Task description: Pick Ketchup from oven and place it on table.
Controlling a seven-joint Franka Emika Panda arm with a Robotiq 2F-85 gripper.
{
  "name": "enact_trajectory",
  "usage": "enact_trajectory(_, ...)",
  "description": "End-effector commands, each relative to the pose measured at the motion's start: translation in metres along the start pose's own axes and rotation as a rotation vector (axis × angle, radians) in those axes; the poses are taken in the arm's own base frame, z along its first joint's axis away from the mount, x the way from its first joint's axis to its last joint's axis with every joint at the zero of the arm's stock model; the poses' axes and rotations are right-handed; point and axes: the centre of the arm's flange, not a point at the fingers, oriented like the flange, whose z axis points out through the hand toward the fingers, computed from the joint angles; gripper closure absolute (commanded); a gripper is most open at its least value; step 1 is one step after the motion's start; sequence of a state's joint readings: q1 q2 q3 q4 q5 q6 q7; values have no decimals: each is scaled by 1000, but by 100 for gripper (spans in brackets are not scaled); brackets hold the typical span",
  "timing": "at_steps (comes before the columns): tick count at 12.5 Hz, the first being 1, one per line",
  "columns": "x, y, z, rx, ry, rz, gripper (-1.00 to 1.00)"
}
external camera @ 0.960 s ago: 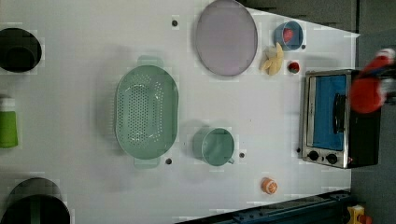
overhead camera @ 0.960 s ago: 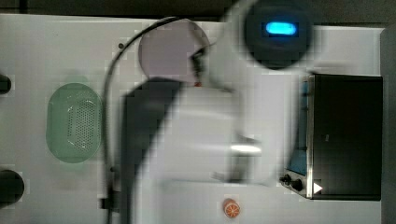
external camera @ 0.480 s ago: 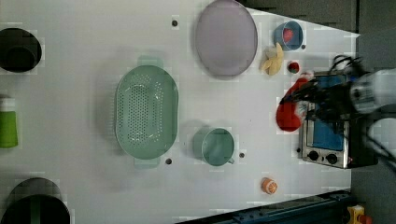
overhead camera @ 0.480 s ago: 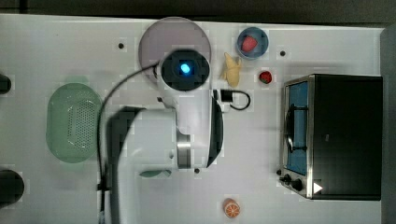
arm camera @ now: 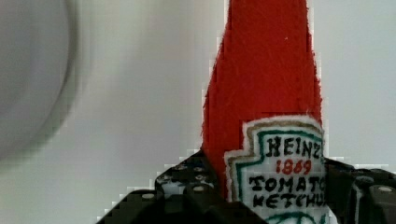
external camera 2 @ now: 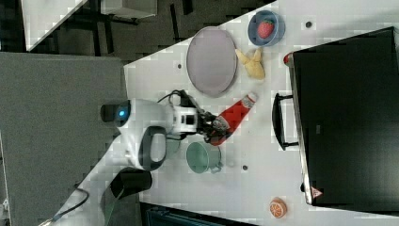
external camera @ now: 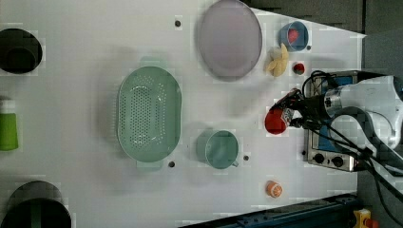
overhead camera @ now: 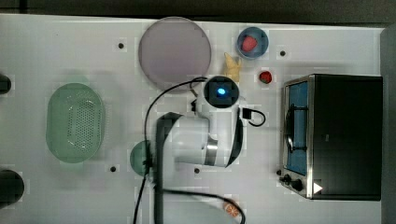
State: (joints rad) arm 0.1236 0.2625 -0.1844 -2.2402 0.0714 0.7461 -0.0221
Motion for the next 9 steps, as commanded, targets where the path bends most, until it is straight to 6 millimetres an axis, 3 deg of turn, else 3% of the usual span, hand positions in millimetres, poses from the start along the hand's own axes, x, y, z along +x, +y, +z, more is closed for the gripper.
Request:
enact_trajectory(1,-3,-9,19,3,25,-31,-26)
enact_trajectory(3,1,-16,39,26,53,-29,-32)
enact_trajectory(5,1,-18,45,32,55,-26,-73)
enact_trajectory(6,1,-20,39,42,62,-27,-100)
enact_trajectory(9,5,-29,-10,101,98,-19,-100)
